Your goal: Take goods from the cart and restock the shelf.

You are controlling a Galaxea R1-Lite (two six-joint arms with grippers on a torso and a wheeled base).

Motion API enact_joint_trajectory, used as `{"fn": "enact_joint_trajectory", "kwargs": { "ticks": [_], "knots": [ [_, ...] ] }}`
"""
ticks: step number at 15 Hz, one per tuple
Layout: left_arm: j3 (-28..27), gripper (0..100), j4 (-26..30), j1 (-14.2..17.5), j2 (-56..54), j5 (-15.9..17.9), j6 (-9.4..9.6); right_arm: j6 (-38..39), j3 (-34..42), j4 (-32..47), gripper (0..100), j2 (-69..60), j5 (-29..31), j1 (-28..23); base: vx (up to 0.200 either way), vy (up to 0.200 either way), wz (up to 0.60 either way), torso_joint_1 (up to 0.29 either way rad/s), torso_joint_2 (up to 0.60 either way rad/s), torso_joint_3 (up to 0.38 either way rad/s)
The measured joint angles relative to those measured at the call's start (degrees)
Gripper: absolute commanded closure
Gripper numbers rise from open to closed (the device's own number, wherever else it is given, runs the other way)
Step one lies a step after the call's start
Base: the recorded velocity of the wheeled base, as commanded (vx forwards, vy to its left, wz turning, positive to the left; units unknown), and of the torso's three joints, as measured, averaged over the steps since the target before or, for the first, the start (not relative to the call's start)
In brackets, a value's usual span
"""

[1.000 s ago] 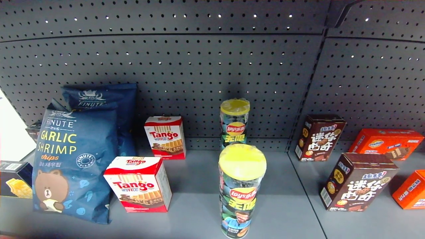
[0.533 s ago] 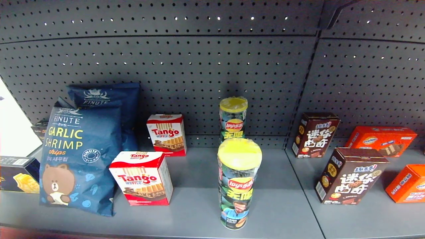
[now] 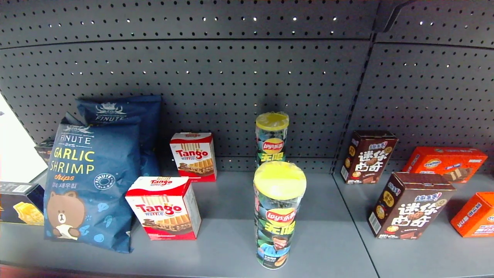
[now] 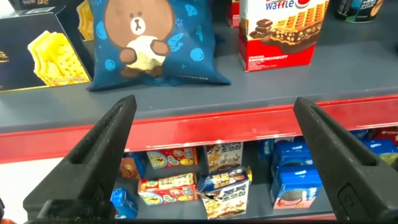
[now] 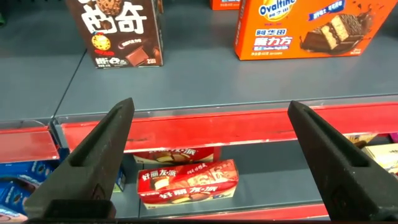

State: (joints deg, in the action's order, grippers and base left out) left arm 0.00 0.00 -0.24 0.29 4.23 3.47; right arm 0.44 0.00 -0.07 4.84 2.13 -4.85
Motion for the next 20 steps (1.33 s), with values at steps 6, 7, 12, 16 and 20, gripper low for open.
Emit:
{"fn": "enact_joint_trajectory", "kwargs": {
  "ticks": [6, 7, 12, 16, 20],
  "knots": [
    [0.0, 0, 0.0, 0.0, 0.0, 0.1, 0.02, 0.0, 0.0, 0.0, 0, 0.0, 0.0, 0.0, 0.000, 0.000, 0.00, 0.000, 0.00, 0.000],
    [0.0, 0, 0.0, 0.0, 0.0, 0.1, 0.00, 0.0, 0.0, 0.0, 0, 0.0, 0.0, 0.0, 0.000, 0.000, 0.00, 0.000, 0.00, 0.000],
    [0.0, 0, 0.0, 0.0, 0.0, -0.4, -0.02, -0.4, 0.0, 0.0, 0, 0.0, -0.5, 0.0, 0.000, 0.000, 0.00, 0.000, 0.00, 0.000],
    [0.0, 0, 0.0, 0.0, 0.0, -0.2, -0.04, -0.4, 0.0, 0.0, 0, -0.1, -4.8, 3.1, 0.000, 0.000, 0.00, 0.000, 0.00, 0.000],
    [0.0, 0, 0.0, 0.0, 0.0, -0.2, -0.09, 0.0, 0.0, 0.0, 0, -1.4, -4.2, 5.4, 0.000, 0.000, 0.00, 0.000, 0.00, 0.000]
  ]
}}
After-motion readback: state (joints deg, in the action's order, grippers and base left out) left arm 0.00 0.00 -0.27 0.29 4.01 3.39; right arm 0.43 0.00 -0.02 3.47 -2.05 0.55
